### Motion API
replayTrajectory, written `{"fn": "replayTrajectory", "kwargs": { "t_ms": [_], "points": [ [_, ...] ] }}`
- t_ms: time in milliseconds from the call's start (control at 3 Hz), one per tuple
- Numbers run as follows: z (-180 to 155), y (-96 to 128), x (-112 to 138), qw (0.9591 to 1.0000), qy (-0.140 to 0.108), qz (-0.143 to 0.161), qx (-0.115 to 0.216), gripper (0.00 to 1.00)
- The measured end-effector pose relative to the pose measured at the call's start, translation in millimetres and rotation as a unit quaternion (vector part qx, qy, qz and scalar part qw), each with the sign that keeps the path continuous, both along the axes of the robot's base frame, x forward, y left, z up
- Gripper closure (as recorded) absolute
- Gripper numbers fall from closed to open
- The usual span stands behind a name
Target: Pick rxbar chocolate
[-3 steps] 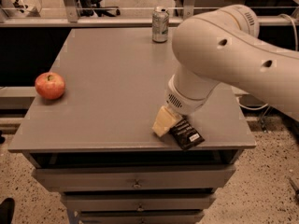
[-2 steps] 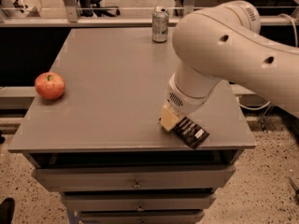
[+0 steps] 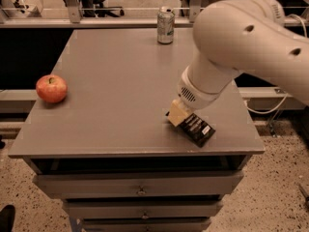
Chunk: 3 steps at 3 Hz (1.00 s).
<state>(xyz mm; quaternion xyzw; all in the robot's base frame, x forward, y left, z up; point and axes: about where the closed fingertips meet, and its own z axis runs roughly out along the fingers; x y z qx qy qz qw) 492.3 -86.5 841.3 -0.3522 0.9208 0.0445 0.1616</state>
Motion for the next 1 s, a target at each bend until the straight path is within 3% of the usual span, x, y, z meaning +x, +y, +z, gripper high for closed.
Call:
{"fn": "replayTrajectory", "kwargs": {
  "t_ms": [333, 667, 1000],
  "points": [
    [30.5, -28.2, 55.7, 0.9908, -0.068, -0.016, 0.116, 1.00],
    [71.0, -56.7, 101.8, 0.9576, -0.152, -0.020, 0.244, 1.00],
    [112.8, -68.7, 102.2, 0.9162, -0.207, 0.009, 0.343, 1.00]
  ]
}}
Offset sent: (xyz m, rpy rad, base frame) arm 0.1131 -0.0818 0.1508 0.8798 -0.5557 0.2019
